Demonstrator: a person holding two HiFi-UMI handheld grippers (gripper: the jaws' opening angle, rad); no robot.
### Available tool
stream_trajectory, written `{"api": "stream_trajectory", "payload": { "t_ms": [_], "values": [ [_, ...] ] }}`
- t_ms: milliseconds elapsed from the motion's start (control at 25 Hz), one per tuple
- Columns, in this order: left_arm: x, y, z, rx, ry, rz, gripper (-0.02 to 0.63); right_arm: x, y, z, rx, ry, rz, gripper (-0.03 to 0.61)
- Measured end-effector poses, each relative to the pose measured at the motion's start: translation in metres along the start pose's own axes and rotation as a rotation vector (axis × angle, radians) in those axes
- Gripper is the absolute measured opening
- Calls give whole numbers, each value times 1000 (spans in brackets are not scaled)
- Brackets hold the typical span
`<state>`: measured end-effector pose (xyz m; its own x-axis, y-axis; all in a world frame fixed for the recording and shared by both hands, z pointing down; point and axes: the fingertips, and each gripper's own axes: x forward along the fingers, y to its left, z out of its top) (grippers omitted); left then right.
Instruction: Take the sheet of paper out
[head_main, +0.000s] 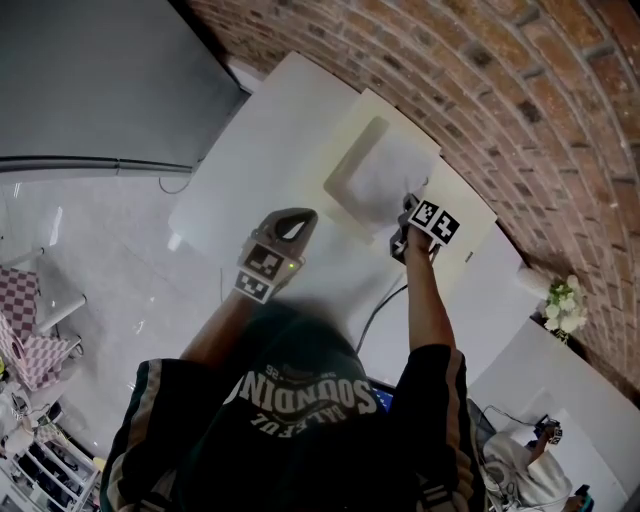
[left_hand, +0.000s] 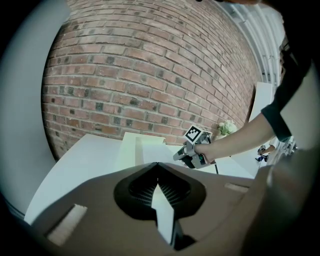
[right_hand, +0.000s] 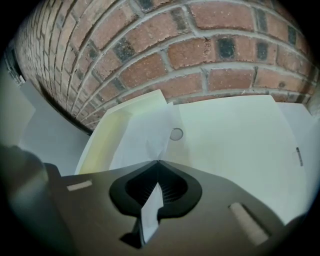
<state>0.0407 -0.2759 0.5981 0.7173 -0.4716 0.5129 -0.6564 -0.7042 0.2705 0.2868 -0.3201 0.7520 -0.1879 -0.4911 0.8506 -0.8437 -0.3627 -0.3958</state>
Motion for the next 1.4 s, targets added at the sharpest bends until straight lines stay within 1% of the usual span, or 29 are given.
{"api": "stream_trajectory", "payload": {
  "t_ms": [640, 1120, 1400],
  "values": [
    [-4, -15, 7, 26, -23, -21, 11, -34, -29, 3, 13, -49, -33, 2],
    [-12, -36, 14, 59, -49, -48, 11, -72, -45, 4, 42, -113, -53, 2],
    [-21, -55, 17, 81, -70, -73, 11, -100, -52, -2, 36, -158, -63, 2]
  ]
}}
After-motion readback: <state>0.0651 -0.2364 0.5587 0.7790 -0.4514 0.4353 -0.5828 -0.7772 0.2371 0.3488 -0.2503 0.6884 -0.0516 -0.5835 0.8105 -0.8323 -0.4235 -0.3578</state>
